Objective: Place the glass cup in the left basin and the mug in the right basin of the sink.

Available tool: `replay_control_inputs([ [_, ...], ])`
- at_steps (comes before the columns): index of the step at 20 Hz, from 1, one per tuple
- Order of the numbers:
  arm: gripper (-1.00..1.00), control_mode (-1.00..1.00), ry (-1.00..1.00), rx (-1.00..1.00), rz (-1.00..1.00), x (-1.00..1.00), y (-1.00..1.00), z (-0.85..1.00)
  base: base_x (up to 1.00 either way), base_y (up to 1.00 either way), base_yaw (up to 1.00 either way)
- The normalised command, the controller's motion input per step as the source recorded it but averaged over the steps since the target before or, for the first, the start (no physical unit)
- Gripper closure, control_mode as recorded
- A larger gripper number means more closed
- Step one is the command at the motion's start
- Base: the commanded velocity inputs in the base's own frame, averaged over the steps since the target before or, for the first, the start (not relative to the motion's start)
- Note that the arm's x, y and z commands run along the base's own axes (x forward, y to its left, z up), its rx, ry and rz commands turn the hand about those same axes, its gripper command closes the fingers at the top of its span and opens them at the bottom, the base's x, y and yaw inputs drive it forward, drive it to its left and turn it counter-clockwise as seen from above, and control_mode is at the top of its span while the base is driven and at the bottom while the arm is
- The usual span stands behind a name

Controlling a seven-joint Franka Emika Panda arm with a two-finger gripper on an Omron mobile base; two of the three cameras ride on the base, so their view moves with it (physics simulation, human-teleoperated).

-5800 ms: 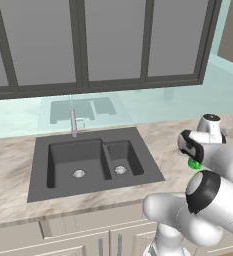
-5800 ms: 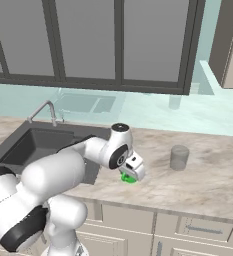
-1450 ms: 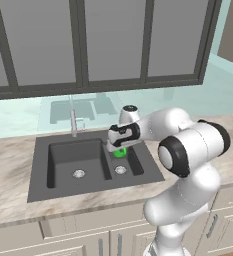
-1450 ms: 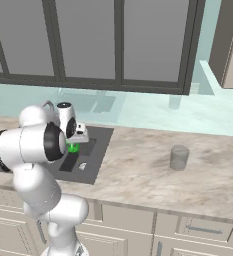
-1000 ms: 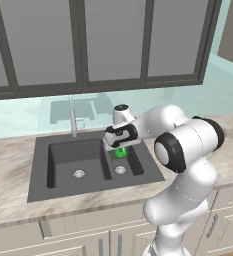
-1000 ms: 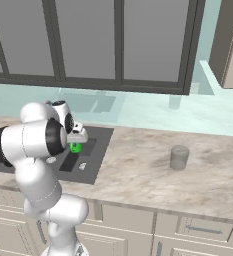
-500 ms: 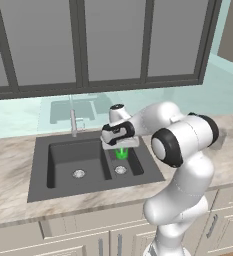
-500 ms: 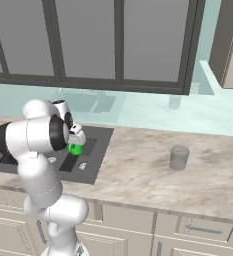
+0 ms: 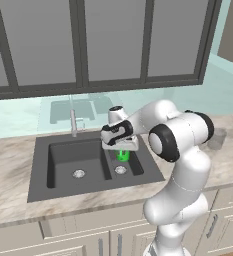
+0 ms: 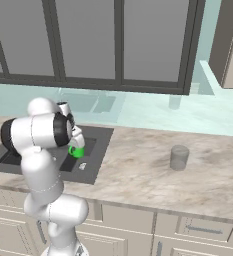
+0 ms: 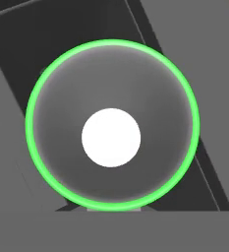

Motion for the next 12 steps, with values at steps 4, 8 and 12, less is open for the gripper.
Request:
replay_control_inputs([
  [4, 1.0, -1.0, 0.0, 0.0, -0.21, 0.1, 0.03, -0.17, 0.0, 0.0, 0.0],
  [8, 1.0, -1.0, 0.0, 0.0, -0.22, 0.2, 0.08, -0.2, 0.0, 0.0, 0.0],
  [12, 1.0, -1.0, 0.0, 0.0, -0.22, 0.23, 0.08, -0.18, 0.0, 0.0, 0.0],
])
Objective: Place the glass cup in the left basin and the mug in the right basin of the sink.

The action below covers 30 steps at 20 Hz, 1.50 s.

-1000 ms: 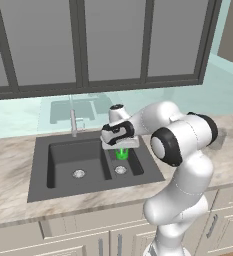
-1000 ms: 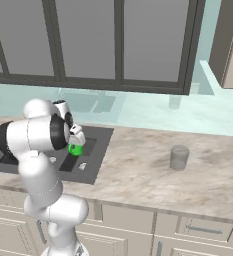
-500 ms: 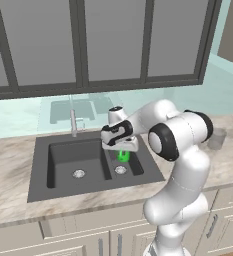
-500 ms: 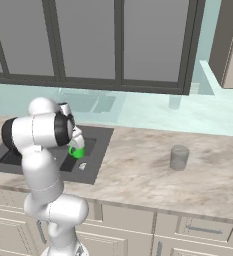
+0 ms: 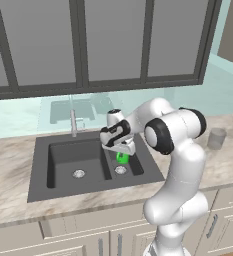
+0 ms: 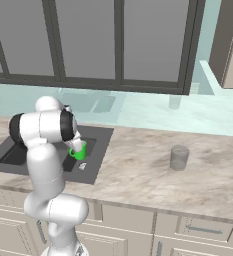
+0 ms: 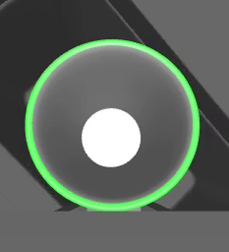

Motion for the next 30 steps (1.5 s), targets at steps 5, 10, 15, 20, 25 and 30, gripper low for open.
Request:
replay_control_inputs([
  [5, 1.0, -1.0, 0.0, 0.0, -0.22, 0.21, 0.06, -0.15, 0.0, 0.0, 0.0],
  [10, 1.0, -1.0, 0.0, 0.0, -0.23, 0.2, 0.05, -0.21, 0.0, 0.0, 0.0],
  [15, 1.0, -1.0, 0.0, 0.0, -0.21, 0.2, 0.02, -0.29, 0.0, 0.0, 0.0],
  [20, 1.0, -1.0, 0.0, 0.01, -0.2, 0.26, 0.03, -0.29, 0.0, 0.0, 0.0],
  [25, 1.0, -1.0, 0.0, 0.01, -0.18, 0.3, 0.04, -0.24, 0.0, 0.0, 0.0],
  [30, 1.0, -1.0, 0.0, 0.01, -0.15, 0.28, 0.02, -0.23, 0.0, 0.0, 0.0],
])
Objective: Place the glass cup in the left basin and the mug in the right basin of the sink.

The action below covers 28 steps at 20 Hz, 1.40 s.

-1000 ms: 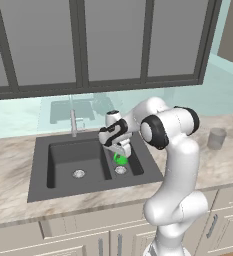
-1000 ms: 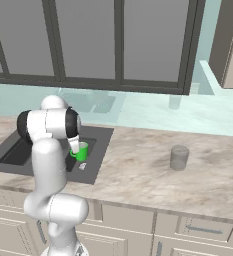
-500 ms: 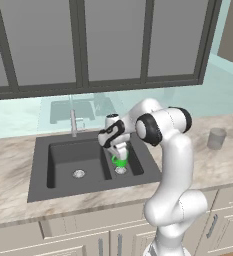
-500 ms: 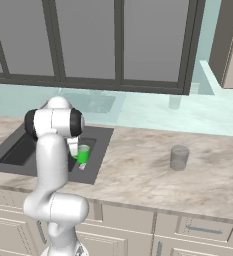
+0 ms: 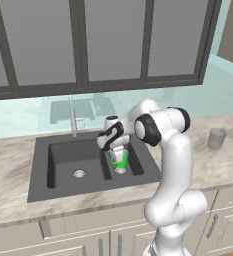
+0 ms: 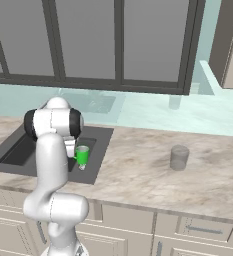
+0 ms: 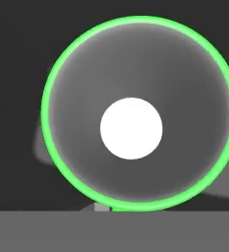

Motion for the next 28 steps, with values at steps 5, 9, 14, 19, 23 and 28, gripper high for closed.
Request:
replay_control_inputs([
  [5, 1.0, -1.0, 0.03, 0.0, -0.15, 0.16, 0.0, -0.24, 0.0, 0.0, 0.0],
  [9, 1.0, -1.0, 0.02, 0.0, -0.16, 0.1, 0.0, -0.2, 0.0, 0.0, 0.0],
  [14, 1.0, -1.0, 0.0, 0.0, -0.15, 0.07, -0.02, -0.18, 0.0, 0.0, 0.0],
  [19, 1.0, -1.0, 0.02, 0.02, -0.16, 0.06, -0.05, -0.27, 0.0, 0.0, 0.0],
  [23, 1.0, -1.0, 0.03, 0.04, -0.17, 0.07, -0.01, -0.29, 0.0, 0.0, 0.0],
  [28, 1.0, -1.0, 0.04, 0.03, -0.14, 0.15, -0.01, -0.21, 0.0, 0.0, 0.0],
])
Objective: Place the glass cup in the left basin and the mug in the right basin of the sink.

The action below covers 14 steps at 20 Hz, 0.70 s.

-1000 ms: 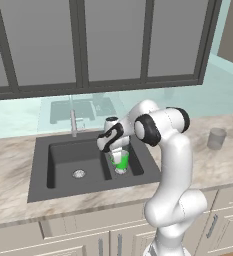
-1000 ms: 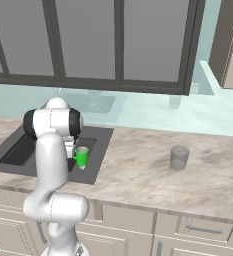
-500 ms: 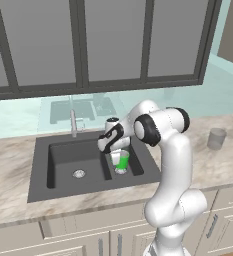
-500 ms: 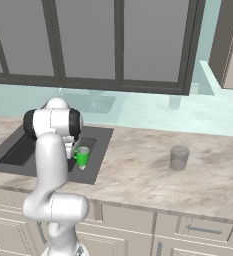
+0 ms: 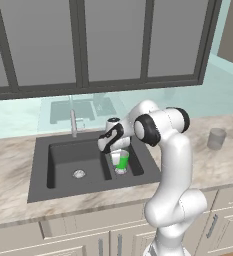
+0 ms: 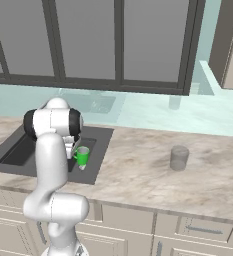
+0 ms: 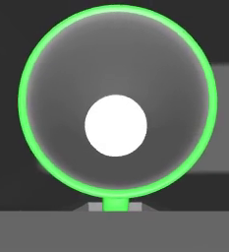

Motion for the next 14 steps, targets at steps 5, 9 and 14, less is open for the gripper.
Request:
replay_control_inputs([
  [5, 1.0, -1.0, 0.04, 0.05, -0.13, 0.07, 0.0, -0.23, 0.0, 0.0, 0.0],
  [9, -1.0, -1.0, 0.06, 0.01, -0.13, 0.06, 0.0, -0.2, 0.0, 0.0, 0.0],
  [14, -1.0, -1.0, 0.11, 0.0, -0.13, 0.08, 0.0, -0.05, 0.0, 0.0, 0.0],
])
